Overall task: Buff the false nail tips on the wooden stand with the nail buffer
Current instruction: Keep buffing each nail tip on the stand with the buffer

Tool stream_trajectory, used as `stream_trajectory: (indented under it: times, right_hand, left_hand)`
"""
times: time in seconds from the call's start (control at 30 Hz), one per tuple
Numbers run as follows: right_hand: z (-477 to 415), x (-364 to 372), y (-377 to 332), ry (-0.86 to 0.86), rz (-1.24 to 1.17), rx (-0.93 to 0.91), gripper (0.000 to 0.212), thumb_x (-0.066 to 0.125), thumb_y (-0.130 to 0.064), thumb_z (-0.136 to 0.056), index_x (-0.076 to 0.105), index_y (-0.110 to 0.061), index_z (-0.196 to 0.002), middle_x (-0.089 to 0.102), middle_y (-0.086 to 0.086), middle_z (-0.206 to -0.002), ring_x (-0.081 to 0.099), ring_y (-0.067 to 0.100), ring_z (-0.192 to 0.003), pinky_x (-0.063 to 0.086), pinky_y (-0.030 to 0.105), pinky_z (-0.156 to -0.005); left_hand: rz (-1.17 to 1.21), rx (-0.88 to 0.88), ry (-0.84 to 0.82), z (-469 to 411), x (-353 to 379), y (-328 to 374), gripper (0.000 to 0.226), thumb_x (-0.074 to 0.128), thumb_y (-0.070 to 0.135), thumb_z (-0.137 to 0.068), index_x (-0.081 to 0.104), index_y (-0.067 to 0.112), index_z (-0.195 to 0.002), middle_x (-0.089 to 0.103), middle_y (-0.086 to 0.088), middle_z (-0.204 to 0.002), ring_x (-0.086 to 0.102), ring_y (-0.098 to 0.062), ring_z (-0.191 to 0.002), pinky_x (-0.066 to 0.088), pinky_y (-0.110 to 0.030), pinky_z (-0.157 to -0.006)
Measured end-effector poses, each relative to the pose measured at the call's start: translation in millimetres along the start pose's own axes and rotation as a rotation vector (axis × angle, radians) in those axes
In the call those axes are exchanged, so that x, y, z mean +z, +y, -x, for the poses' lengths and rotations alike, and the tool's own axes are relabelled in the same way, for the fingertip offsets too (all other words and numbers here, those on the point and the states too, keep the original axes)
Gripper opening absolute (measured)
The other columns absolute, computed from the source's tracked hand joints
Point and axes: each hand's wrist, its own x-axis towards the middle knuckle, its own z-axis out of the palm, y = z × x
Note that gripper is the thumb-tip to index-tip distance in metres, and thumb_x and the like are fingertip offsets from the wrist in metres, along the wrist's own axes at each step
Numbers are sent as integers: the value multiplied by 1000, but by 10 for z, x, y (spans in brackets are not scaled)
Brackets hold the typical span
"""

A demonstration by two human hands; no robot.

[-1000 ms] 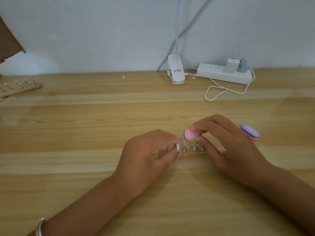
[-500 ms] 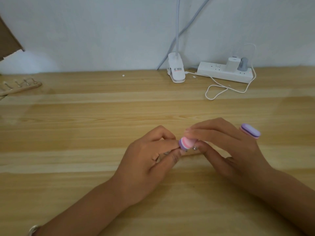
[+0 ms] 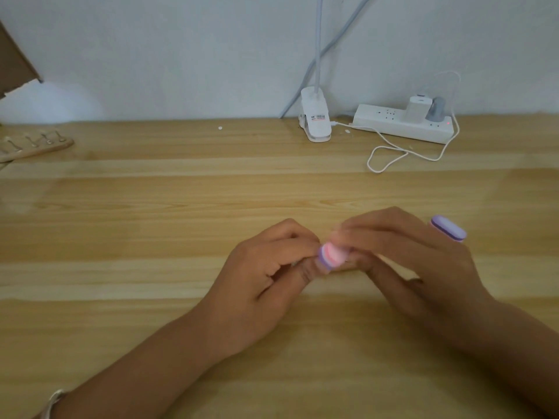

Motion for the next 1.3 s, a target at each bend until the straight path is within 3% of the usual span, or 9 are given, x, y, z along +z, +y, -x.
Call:
stream_trajectory:
  times: [0.2,0.33,0.47,0.57,0.73,0.87,1.0,1.13,1.3]
  right_hand:
    - [11,40,-95,17,-82,-21,24,61,-1,-91,68,-7,-113,69,6,-108,64,12,-101,41,13,-95]
    - [-36,-14,-14,15,38,25,20,60,-5,-90,73,-4,-106,70,6,-102,59,6,-99,26,0,-99]
    - [15,61,-107,23,-83,-16,23,62,0,-92,68,-7,-113,69,8,-108,64,12,-103,43,15,-96]
    - [-15,5,-21,34,56,21,17,66,0,-89,72,-4,-105,71,9,-101,60,8,-97,28,1,-97]
    - [14,64,-126,30,-93,-13,22,62,-4,-92,66,-11,-112,68,6,-105,64,13,-100,41,14,-96]
    - [-17,7,-43,21,33,27,15,60,-6,-91,72,-5,-99,69,7,-98,59,8,-94,29,1,-95]
    - [30,80,-124,23,-72,-13,15,61,-6,-94,72,-3,-103,67,8,-104,64,17,-97,44,17,-94]
    - [-19,12,-52,28,72,3,14,59,-7,-91,72,-5,-96,69,7,-97,58,9,-93,27,3,-99]
    - [40,79,-136,15,-49,-39,15,59,-5,-95,73,-4,-102,67,7,-104,62,15,-99,41,15,-97]
  left_hand:
    - [44,-7,-10,8,-19,-14,18,56,10,-93,72,5,-99,64,-2,-93,62,-18,-83,48,-28,-67]
    - [55,-38,-17,6,-18,-5,18,56,14,-95,72,8,-97,62,0,-91,60,-16,-81,44,-21,-67]
    - [58,-18,-30,15,-16,-30,18,53,7,-95,70,3,-97,61,-5,-92,60,-19,-82,47,-29,-68]
    - [69,-39,-12,14,-6,-18,19,54,12,-96,72,6,-97,61,-2,-90,60,-19,-80,46,-25,-68]
    - [92,-38,7,7,-5,-13,19,54,11,-94,71,3,-98,62,-5,-90,60,-17,-81,46,-25,-69]
    - [104,-66,9,8,-7,4,20,54,15,-95,71,4,-95,61,-4,-87,59,-16,-79,45,-24,-68]
    - [115,-58,3,9,-9,-6,19,54,10,-96,71,2,-98,63,-5,-89,60,-17,-80,47,-26,-68]
    - [123,-83,3,13,-9,6,20,55,14,-95,73,5,-98,63,-4,-87,60,-16,-79,45,-25,-68]
    - [131,-70,-1,13,-7,1,19,55,8,-93,72,3,-96,63,-5,-87,60,-17,-79,48,-28,-69]
